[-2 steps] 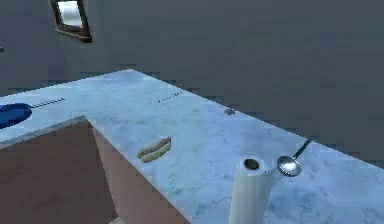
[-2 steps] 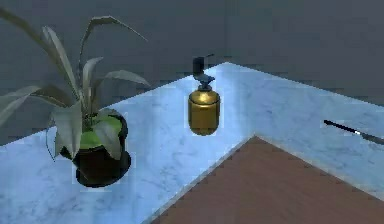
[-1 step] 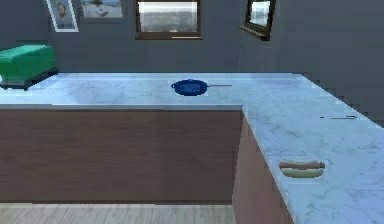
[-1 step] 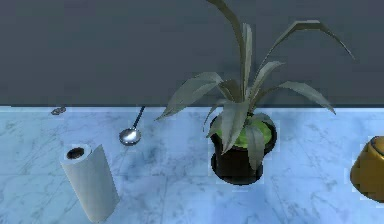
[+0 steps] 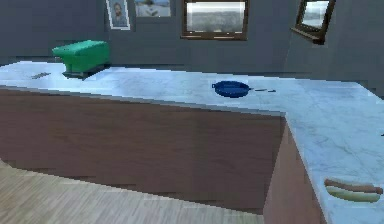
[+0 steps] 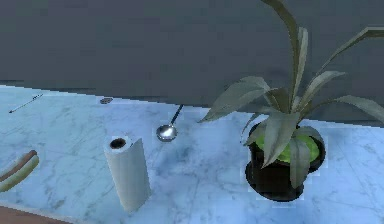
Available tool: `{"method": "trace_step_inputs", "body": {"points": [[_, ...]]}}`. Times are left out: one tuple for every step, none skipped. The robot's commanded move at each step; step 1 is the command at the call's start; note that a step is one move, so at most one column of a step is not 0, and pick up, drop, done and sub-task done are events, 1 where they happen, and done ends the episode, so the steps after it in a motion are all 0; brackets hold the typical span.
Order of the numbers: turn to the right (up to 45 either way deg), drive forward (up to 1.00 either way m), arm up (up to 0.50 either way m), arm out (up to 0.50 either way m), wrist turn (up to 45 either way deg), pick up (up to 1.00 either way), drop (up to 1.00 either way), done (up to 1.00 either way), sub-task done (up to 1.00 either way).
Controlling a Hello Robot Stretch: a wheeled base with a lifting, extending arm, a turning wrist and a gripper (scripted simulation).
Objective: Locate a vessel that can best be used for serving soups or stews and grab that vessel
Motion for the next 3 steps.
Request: {"method": "trace_step_inputs", "body": {"points": [[0.0, 0.0, 0.5, 0.0, 0.0, 0.0, 0.0, 0.0, 0.0], [0.0, 0.0, 0.38, 0.0, 0.0, 0.0, 0.0, 0.0, 0.0], [0.0, 0.0, 0.0, 0.28, 0.0, 0.0, 0.0, 0.0, 0.0]]}}
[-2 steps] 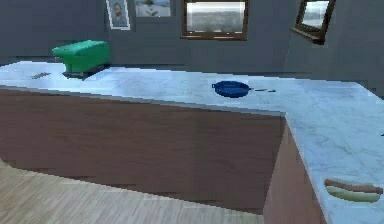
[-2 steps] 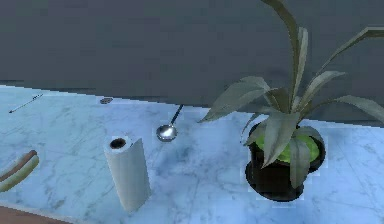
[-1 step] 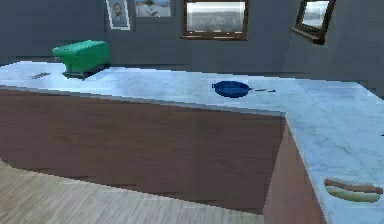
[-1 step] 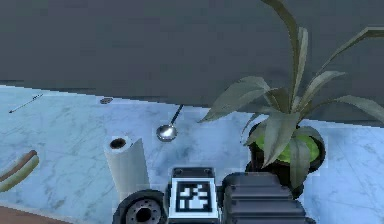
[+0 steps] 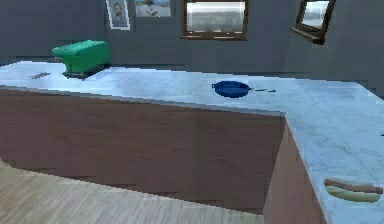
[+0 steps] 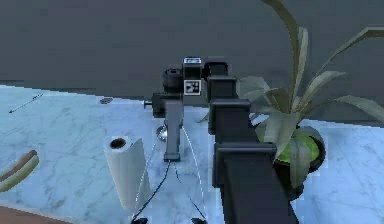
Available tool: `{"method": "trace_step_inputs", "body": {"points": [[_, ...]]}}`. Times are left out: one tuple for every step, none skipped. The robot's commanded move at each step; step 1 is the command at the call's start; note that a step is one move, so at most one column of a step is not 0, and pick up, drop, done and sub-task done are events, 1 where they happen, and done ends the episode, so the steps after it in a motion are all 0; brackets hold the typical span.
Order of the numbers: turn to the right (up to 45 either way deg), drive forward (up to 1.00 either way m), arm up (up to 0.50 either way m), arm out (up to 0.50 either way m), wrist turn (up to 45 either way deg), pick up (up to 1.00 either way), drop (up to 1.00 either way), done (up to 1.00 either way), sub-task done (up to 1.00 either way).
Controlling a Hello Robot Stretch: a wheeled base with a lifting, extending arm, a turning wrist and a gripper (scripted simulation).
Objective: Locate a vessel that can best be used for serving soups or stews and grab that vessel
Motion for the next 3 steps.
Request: {"method": "trace_step_inputs", "body": {"points": [[0.0, 0.0, 0.0, 0.0, 45.0, 0.0, 0.0, 0.0, 0.0], [0.0, 0.0, 0.0, 0.0, 45.0, 0.0, 0.0, 0.0, 0.0], [0.0, 0.0, 0.0, 0.0, 45.0, 0.0, 0.0, 0.0, 0.0]]}}
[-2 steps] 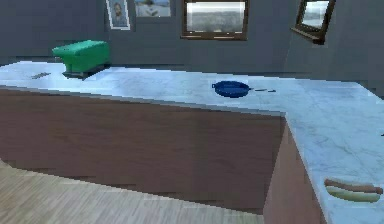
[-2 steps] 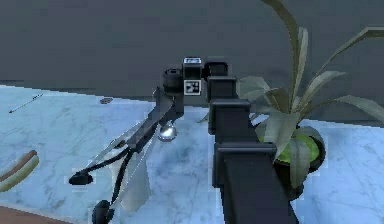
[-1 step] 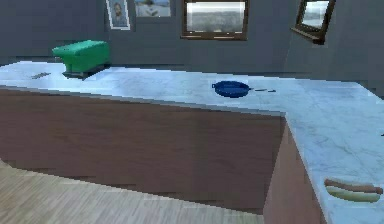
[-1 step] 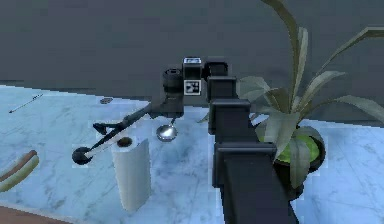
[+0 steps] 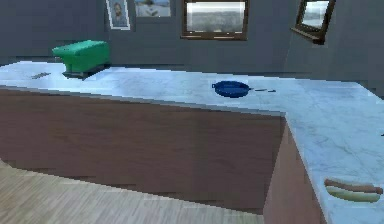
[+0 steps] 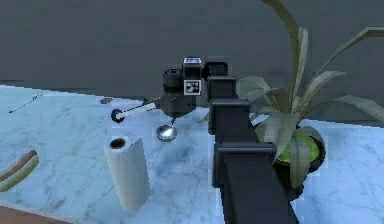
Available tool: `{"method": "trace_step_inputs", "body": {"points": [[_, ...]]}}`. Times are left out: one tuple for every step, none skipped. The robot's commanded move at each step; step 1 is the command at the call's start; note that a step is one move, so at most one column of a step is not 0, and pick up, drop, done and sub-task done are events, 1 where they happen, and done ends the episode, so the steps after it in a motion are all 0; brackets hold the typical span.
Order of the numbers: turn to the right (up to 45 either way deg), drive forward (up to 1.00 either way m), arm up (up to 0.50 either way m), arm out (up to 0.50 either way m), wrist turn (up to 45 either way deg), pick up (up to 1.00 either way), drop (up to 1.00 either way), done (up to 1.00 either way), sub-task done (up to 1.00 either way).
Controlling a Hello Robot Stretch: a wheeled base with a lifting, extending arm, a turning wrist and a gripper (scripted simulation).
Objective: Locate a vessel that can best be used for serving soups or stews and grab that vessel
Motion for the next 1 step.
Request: {"method": "trace_step_inputs", "body": {"points": [[0.0, 0.0, 0.0, 0.0, 27.0, 0.0, 0.0, 0.0, 0.0]]}}
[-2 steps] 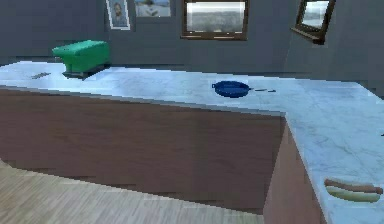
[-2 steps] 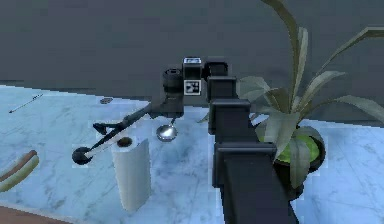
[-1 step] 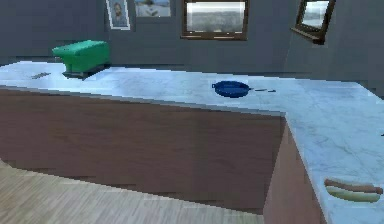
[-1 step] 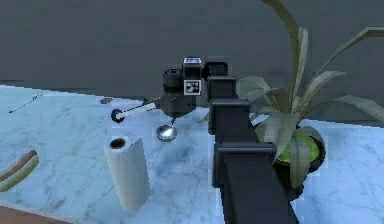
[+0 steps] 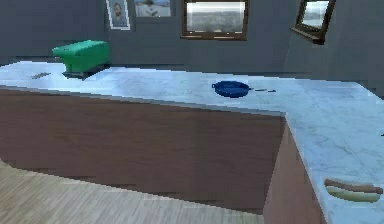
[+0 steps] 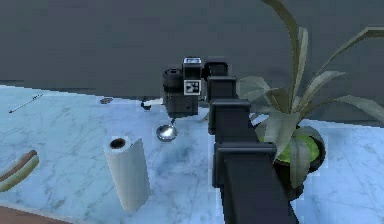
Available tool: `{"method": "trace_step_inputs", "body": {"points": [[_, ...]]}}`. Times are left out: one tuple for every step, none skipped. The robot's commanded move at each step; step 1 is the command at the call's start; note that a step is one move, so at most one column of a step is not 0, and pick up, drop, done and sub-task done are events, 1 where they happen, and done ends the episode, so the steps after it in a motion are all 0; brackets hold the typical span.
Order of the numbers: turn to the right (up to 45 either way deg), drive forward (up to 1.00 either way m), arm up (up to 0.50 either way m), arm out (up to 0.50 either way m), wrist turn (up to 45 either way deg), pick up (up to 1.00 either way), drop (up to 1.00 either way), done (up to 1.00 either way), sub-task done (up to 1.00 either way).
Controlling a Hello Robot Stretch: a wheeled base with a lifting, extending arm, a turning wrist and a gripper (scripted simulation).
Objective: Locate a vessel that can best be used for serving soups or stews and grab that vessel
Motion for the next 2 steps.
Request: {"method": "trace_step_inputs", "body": {"points": [[0.0, 0.0, -0.12, 0.0, 0.0, 0.0, 0.0, 0.0, 0.0], [0.0, 0.0, 0.0, 0.0, 0.0, 1.0, 0.0, 0.0, 0.0]]}}
